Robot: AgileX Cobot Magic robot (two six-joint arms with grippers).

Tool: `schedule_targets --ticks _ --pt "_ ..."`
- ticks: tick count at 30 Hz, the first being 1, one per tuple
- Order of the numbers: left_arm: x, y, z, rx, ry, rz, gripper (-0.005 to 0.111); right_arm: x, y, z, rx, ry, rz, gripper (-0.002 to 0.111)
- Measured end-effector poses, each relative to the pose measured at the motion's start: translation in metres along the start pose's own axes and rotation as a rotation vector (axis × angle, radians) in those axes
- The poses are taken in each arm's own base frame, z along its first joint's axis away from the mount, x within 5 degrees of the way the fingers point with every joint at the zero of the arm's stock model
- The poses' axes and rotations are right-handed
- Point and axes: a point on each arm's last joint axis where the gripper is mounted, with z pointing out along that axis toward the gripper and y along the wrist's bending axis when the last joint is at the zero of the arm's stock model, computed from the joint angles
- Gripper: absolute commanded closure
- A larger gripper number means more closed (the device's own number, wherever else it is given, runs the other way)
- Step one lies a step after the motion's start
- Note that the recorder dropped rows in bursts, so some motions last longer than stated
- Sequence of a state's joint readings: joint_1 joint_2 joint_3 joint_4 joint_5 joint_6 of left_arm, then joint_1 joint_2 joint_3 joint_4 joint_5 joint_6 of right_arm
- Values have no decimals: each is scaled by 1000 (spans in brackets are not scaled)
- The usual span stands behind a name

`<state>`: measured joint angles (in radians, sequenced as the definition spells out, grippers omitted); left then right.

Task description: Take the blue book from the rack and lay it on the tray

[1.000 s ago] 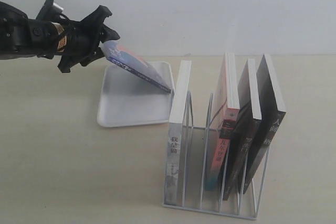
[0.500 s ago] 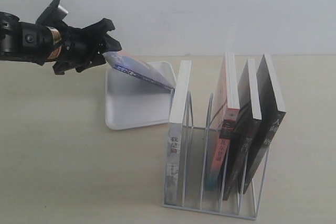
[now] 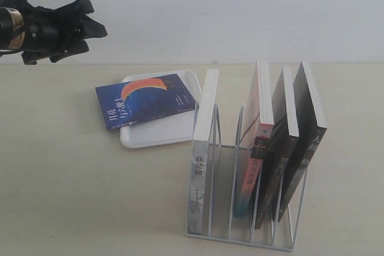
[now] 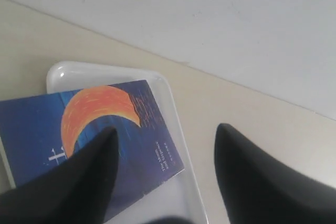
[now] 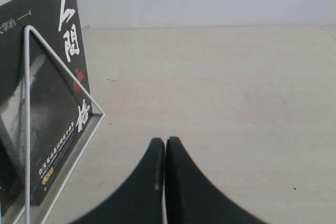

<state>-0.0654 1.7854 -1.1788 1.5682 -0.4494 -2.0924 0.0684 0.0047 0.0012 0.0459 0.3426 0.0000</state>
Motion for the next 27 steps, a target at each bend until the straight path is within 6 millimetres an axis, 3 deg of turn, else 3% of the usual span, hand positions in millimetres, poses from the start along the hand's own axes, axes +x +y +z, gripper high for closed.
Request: schedule_targets --ticks 5,7,10,17,22,27 --pt "-10 10 -23 14 -2 29 61 0 0 0 0 0 0 108" --pt "-10 17 -34 32 13 17 74 0 0 0 0 0 0 108" --pt "-9 30 -48 74 40 -16 102 0 0 0 0 0 0 108" --pt "4 53 -81 147 70 -136 102 0 0 0 0 0 0 108" --pt "27 43 -103 221 -12 -172 102 0 0 0 0 0 0 108" --pt "61 23 -130 430 -157 -230 102 0 0 0 0 0 0 108"
